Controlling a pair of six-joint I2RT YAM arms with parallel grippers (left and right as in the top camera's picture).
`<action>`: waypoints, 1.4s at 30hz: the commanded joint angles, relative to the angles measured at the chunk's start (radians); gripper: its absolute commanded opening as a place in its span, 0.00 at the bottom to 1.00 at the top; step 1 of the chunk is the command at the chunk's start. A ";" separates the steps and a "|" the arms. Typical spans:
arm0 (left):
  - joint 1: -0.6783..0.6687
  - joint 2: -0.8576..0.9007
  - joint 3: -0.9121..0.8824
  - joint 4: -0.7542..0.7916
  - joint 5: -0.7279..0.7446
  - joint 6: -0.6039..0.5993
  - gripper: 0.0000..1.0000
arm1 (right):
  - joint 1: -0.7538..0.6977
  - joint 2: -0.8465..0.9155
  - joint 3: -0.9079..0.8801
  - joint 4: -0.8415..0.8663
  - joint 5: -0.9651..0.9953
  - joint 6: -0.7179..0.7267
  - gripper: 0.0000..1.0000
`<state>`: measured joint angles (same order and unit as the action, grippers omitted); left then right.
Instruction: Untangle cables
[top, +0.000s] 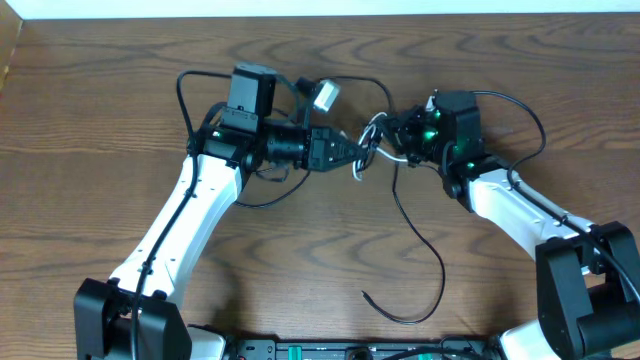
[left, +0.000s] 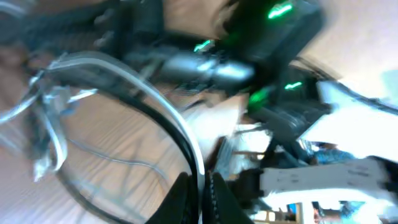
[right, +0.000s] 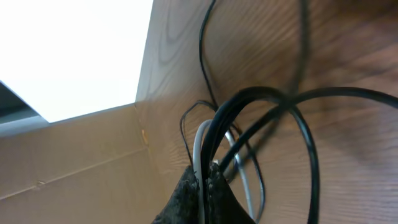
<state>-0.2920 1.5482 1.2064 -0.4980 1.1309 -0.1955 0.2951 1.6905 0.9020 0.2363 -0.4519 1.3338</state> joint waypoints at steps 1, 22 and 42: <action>0.000 -0.026 0.005 -0.125 -0.377 0.098 0.08 | -0.050 -0.012 0.001 -0.006 -0.021 -0.109 0.01; 0.000 -0.026 0.001 -0.377 -1.146 0.018 0.07 | -0.352 -0.350 0.001 -0.541 0.243 -0.553 0.01; 0.017 -0.035 0.019 0.205 0.246 0.037 0.07 | -0.117 -0.284 0.001 -0.570 -0.176 -1.052 0.71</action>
<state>-0.2874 1.5410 1.2018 -0.4145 1.1446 0.0044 0.1432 1.3903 0.9001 -0.3370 -0.6064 0.3523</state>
